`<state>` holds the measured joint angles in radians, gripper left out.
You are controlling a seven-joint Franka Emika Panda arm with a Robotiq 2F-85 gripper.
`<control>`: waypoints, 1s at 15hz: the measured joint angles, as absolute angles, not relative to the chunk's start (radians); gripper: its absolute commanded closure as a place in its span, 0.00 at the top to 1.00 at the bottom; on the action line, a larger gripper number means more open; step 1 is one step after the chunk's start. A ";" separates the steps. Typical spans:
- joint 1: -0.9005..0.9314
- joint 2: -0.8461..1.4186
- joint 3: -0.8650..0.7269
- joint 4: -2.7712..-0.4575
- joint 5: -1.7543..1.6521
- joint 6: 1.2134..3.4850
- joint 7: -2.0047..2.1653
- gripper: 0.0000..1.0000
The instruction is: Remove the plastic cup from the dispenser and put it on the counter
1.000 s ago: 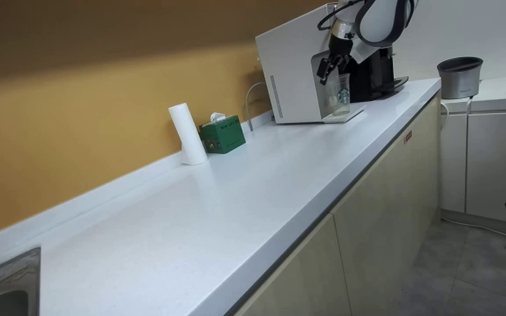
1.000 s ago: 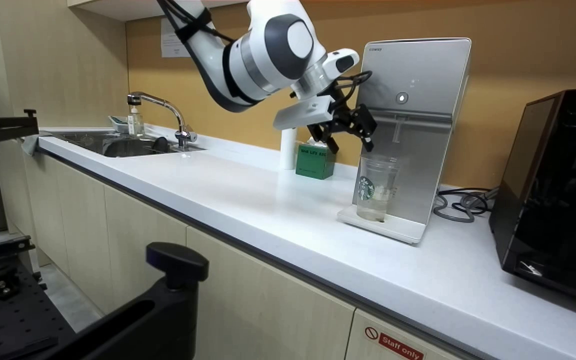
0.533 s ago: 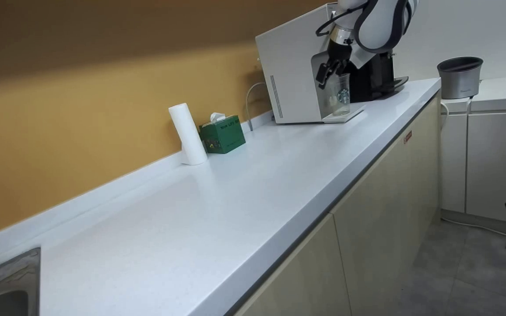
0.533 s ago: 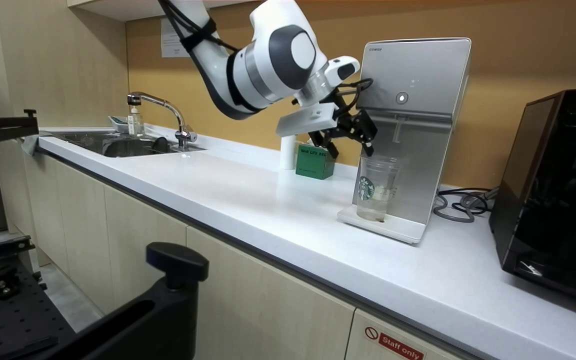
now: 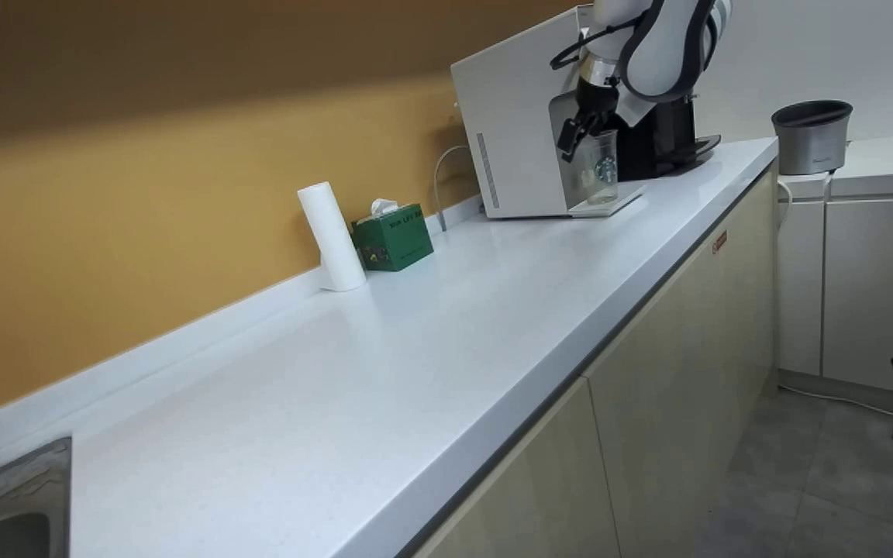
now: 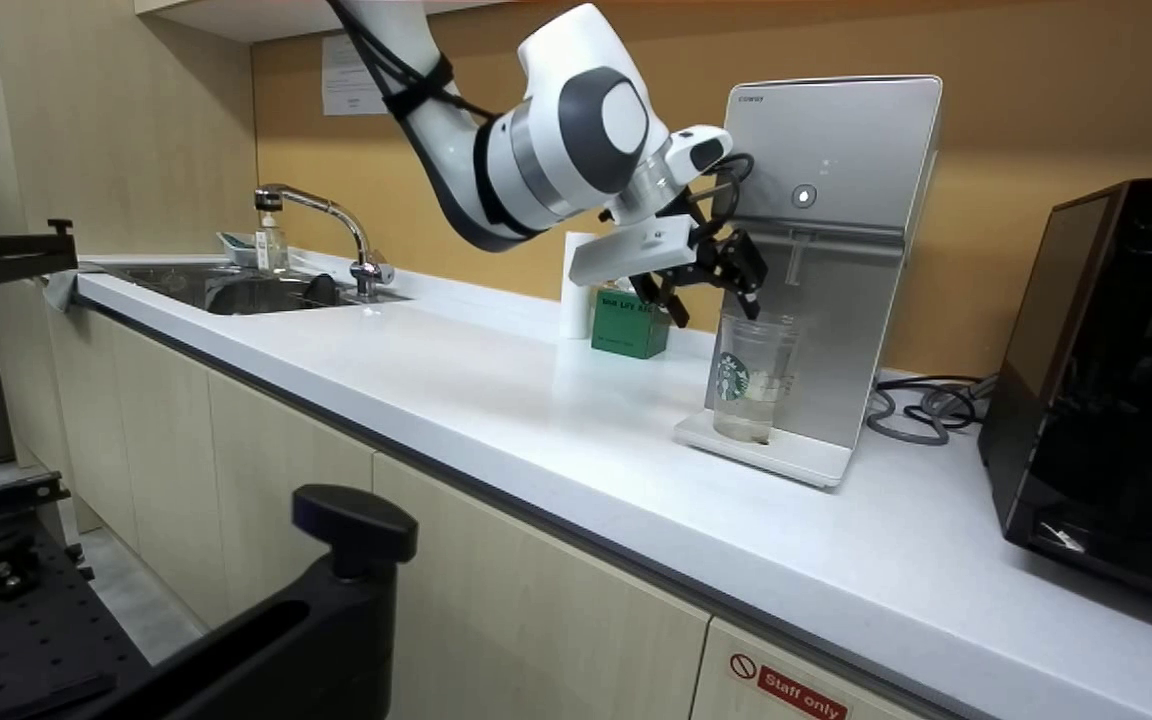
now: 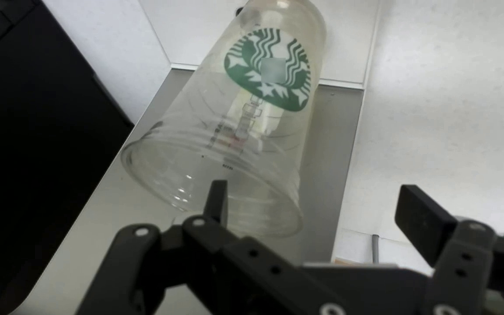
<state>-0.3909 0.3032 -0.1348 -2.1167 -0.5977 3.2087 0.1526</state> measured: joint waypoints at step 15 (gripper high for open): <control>-0.318 0.311 -0.249 -2.086 -0.598 3.207 0.152 0.01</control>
<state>-0.3183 0.3109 -0.2489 -2.0864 -0.5984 3.2065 0.1519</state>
